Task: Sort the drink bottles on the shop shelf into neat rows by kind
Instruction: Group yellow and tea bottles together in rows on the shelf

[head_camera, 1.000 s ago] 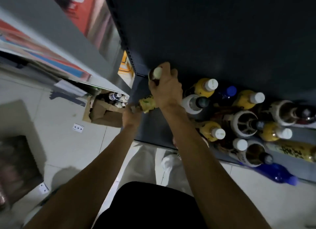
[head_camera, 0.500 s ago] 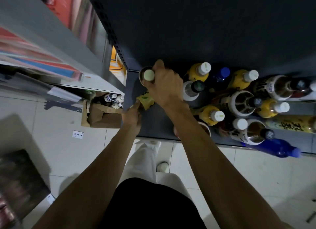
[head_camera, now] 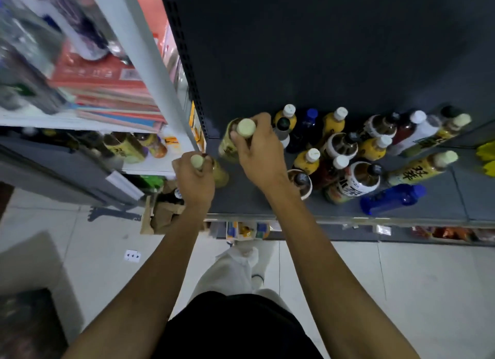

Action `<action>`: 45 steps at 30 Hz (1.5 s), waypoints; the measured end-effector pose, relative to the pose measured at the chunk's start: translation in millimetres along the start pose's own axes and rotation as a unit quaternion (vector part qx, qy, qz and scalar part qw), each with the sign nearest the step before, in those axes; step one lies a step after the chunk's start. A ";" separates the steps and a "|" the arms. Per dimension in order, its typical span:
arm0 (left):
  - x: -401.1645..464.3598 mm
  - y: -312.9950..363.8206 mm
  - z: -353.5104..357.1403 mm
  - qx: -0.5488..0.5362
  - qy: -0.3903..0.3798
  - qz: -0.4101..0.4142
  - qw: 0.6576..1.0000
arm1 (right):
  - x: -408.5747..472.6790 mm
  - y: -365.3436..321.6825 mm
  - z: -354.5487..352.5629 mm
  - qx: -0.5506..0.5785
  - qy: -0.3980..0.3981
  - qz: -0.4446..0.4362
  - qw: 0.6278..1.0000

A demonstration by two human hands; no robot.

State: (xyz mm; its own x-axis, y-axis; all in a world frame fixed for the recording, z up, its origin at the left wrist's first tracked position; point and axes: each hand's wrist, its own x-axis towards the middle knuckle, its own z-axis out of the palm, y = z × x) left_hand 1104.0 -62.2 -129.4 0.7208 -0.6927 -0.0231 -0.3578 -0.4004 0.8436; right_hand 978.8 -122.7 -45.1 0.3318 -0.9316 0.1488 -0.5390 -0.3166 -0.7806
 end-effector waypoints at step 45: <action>-287.5 91.2 19.6 -0.279 -0.576 -0.192 0.743 | -347.0 29.9 -153.0 0.310 0.306 0.360 0.825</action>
State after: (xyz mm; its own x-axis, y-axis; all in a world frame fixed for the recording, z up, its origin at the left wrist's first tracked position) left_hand 852.5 88.6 -56.4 -0.3971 -0.7743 -0.4928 0.2775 -0.6131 0.7397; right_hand 729.1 163.7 -27.2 -0.4563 -0.8139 -0.3595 0.1371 0.3349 -0.9322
